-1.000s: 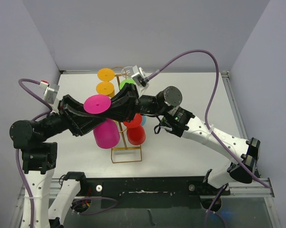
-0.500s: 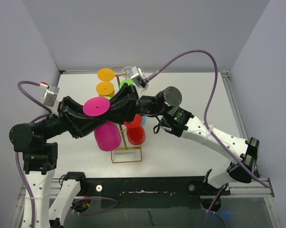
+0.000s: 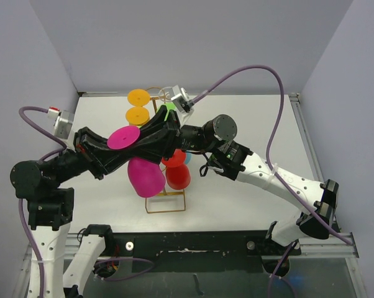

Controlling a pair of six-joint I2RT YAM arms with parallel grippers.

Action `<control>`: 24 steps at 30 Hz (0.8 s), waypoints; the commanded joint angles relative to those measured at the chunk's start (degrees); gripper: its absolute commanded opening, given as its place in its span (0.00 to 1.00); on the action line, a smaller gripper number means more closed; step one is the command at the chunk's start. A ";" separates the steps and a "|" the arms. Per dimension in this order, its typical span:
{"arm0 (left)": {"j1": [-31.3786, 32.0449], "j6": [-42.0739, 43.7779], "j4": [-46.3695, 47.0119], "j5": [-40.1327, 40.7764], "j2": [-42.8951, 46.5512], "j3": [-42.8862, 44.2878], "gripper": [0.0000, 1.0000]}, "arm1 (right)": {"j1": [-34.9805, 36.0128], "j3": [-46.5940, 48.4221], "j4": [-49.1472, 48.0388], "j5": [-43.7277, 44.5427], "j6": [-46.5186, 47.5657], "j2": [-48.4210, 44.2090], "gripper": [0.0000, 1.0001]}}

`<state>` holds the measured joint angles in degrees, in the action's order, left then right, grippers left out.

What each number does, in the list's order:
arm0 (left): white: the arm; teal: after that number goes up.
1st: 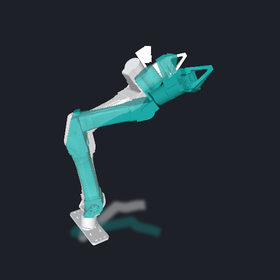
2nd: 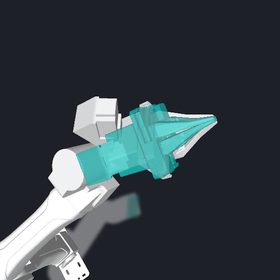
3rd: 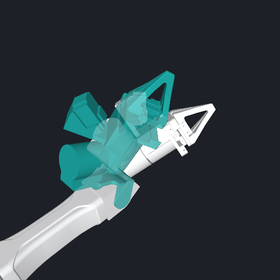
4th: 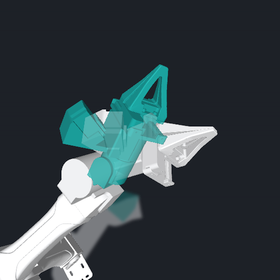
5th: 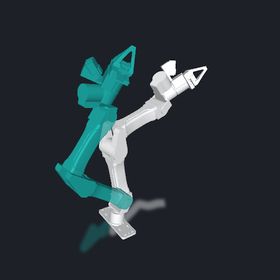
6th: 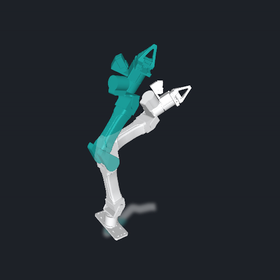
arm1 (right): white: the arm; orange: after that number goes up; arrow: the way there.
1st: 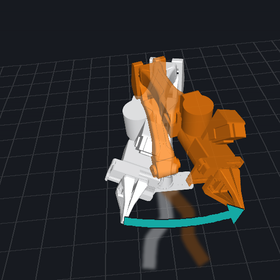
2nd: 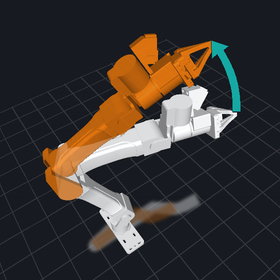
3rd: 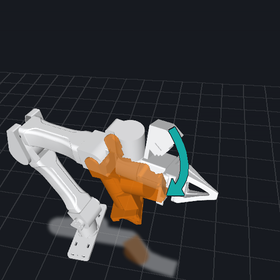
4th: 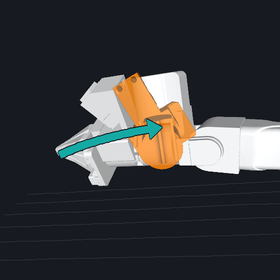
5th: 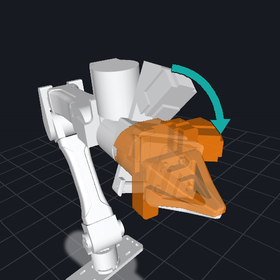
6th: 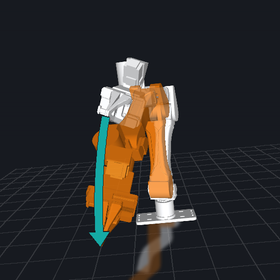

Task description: Place the wine glass upside down on the wine glass rack

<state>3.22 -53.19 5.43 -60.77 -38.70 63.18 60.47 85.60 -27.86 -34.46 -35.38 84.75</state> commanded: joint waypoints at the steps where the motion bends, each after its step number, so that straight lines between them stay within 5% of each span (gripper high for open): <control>1: -0.32 1.31 -1.44 2.07 -0.46 3.10 0.00 | 0.59 0.53 -5.05 1.81 -1.29 -2.47 0.37; 7: -0.31 4.70 -5.03 3.11 -0.06 4.49 0.00 | 0.61 -0.70 -0.62 8.58 1.23 -4.62 0.51; 14: -0.15 16.29 -16.97 8.63 0.38 11.57 0.00 | 0.53 -3.39 3.43 18.03 7.00 -8.99 0.56; 17: -0.15 23.56 -25.80 14.43 0.23 16.01 0.00 | 0.53 -3.99 3.52 18.94 8.96 -11.05 0.57; 24: 1.19 39.64 -42.22 41.73 0.83 23.02 0.00 | 0.42 -8.13 5.43 24.91 13.98 -16.58 0.57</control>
<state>3.55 -24.77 -26.39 -37.04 -38.48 84.12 60.60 79.40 -21.96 -15.14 -25.98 72.10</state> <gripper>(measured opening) 0.046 0.570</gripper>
